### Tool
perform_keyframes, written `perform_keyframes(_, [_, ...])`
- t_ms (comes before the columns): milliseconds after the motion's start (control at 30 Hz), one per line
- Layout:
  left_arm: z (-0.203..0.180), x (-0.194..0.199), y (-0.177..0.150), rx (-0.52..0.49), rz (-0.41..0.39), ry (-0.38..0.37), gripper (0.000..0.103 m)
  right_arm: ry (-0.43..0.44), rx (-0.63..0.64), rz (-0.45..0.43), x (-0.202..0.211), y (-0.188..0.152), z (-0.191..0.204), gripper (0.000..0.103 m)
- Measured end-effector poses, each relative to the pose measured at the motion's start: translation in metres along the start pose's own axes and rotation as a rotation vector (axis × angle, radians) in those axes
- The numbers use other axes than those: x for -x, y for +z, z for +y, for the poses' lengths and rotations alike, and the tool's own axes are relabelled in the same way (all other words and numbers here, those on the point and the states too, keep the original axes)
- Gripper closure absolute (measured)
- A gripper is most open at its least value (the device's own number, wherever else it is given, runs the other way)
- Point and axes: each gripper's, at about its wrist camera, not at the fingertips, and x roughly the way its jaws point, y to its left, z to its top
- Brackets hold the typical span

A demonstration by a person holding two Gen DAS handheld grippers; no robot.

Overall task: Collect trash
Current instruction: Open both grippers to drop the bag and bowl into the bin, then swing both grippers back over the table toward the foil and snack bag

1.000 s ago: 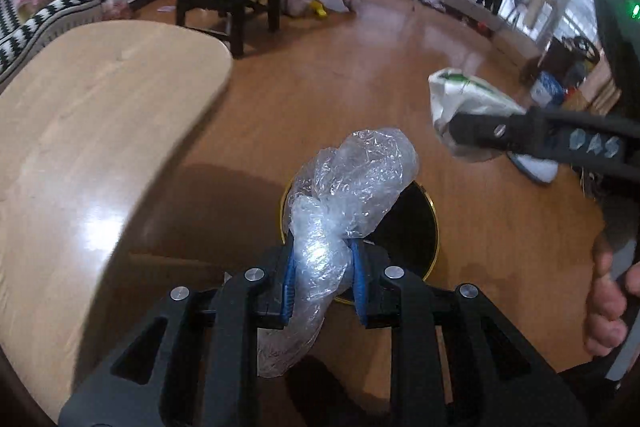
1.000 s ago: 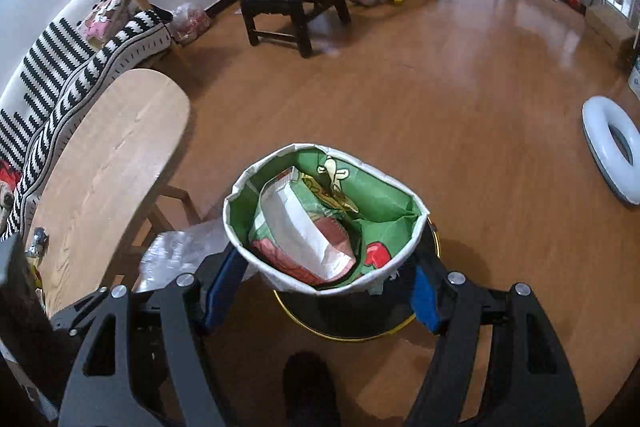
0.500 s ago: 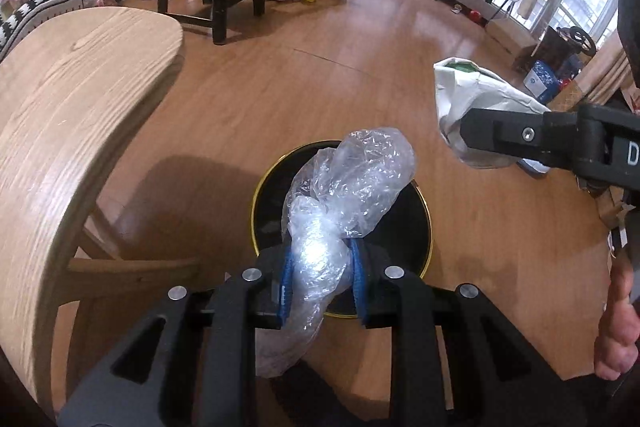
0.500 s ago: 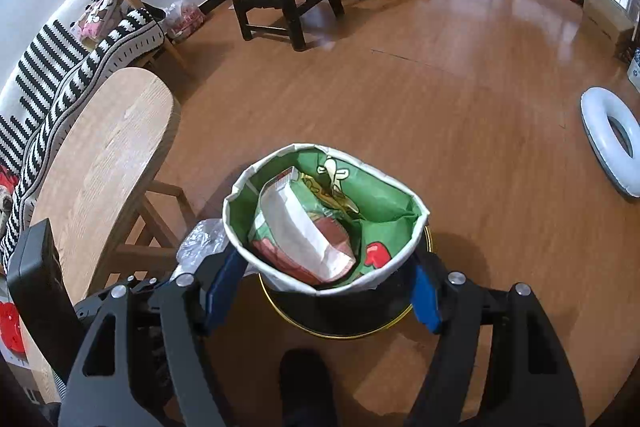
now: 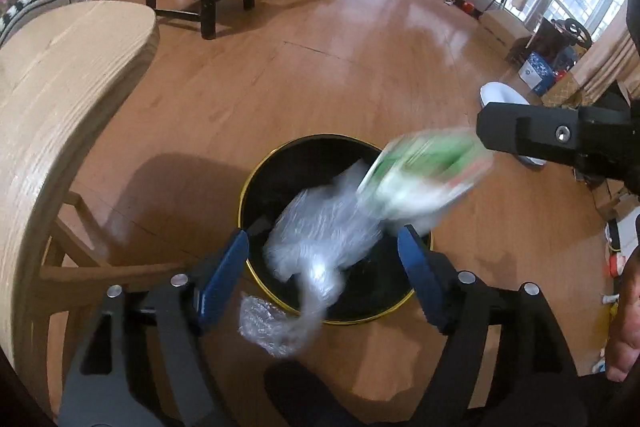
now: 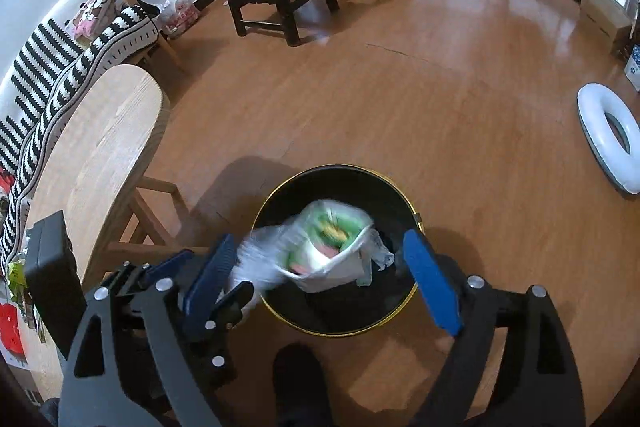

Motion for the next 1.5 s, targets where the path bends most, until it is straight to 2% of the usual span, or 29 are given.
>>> perform_keyframes(167, [0.003,0.0,0.0,0.007,0.002,0.01,0.024,0.006,-0.017,-0.004,0.001,-0.002,-0.004,0.019])
perform_keyframes(400, [0.009,0.016,-0.005,0.024,-0.024,0.034,0.019,0.015,0.017,-0.014,0.005,-0.002,0.009,0.017])
perform_keyframes(600, [0.025,0.051,-0.013,0.042,-0.069,0.064,0.016,0.053,0.056,-0.047,0.017,0.0,0.035,0.016])
perform_keyframes(733, [0.048,0.094,-0.022,0.078,-0.12,0.097,0.016,0.097,0.098,-0.097,0.029,0.001,0.068,0.012])
perform_keyframes(900, [0.09,0.154,-0.042,0.151,-0.186,0.178,0.014,0.186,0.189,-0.128,0.039,-0.004,0.134,0.012])
perform_keyframes(1000, [0.123,0.194,-0.065,0.207,-0.218,0.253,0.013,0.232,0.257,-0.133,0.044,-0.009,0.176,0.01])
perform_keyframes(1100, [0.163,0.24,-0.098,0.279,-0.257,0.341,0.012,0.288,0.328,-0.127,0.048,-0.02,0.227,0.01])
perform_keyframes(1267, [0.223,0.309,-0.16,0.41,-0.311,0.426,0.011,0.394,0.453,-0.115,0.062,-0.046,0.313,0.01])
perform_keyframes(1500, [0.292,0.384,-0.248,0.565,-0.36,0.596,0.01,0.52,0.62,-0.061,0.071,-0.095,0.426,0.01])
